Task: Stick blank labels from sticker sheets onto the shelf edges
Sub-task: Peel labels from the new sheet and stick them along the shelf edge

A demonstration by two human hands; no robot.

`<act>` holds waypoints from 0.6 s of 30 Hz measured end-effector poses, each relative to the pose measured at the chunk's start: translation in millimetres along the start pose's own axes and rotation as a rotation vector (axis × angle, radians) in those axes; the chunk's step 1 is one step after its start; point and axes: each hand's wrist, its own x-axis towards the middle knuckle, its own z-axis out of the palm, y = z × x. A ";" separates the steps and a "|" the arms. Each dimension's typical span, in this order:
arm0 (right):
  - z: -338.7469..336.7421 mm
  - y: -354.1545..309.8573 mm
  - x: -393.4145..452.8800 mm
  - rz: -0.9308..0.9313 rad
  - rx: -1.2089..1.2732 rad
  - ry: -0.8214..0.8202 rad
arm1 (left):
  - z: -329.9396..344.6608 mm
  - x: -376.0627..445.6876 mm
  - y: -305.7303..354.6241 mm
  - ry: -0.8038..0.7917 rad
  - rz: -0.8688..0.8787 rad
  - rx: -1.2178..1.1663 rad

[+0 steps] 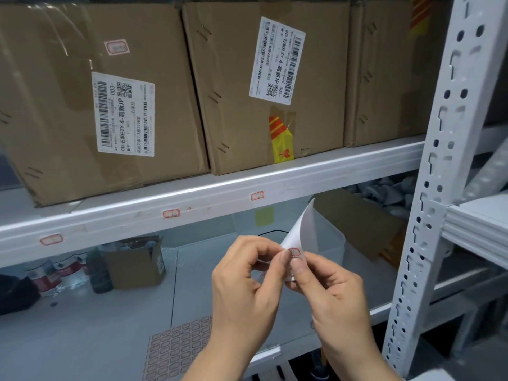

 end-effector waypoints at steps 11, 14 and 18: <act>-11.9 8.3 8.2 -0.119 -0.241 0.066 | 4.6 1.3 -4.9 -0.136 -0.126 -0.062; -16.7 10.5 10.5 -0.119 -0.262 0.073 | 6.1 2.9 -2.9 -0.154 -0.134 -0.073; -22.2 14.1 13.1 -0.080 -0.262 0.088 | 9.5 3.9 0.2 -0.160 -0.112 -0.050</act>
